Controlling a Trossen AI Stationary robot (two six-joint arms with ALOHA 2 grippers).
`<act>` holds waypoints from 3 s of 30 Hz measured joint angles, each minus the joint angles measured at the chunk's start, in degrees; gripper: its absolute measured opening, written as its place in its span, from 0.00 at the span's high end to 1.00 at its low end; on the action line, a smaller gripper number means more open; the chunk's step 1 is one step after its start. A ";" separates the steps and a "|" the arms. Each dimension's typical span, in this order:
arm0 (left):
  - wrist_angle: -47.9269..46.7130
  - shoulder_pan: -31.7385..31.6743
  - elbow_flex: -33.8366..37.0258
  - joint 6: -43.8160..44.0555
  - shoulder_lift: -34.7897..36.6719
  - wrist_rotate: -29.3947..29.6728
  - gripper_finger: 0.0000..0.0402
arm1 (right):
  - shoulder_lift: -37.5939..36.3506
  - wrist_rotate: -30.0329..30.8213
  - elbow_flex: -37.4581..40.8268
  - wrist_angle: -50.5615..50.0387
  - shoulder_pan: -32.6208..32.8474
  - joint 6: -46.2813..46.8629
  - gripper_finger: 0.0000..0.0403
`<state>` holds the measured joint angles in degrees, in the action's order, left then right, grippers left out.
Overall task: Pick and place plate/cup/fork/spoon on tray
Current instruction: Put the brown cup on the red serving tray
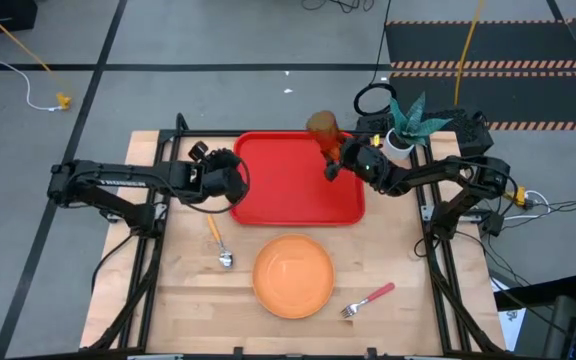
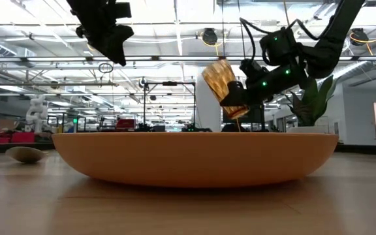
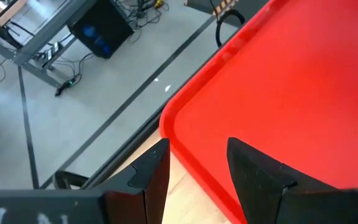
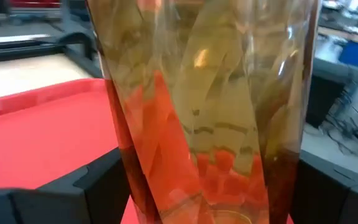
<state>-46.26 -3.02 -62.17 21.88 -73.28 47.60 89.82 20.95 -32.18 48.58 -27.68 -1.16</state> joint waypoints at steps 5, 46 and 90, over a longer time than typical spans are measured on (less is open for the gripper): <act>6.00 0.00 0.00 -2.63 0.00 -1.37 0.59 | 0.04 -3.62 0.00 -1.93 -3.88 3.54 0.19; 11.39 0.00 -0.02 -4.14 -2.49 -7.35 0.59 | 11.47 -13.68 -0.02 6.72 -9.39 1.79 0.19; 84.00 -14.45 7.93 -24.99 -23.91 -49.15 0.36 | 10.80 -25.74 8.28 36.87 0.96 0.02 0.19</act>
<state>37.73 -17.48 -54.24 -3.11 -97.19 -1.55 100.62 -4.79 -23.90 85.45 -26.72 -1.14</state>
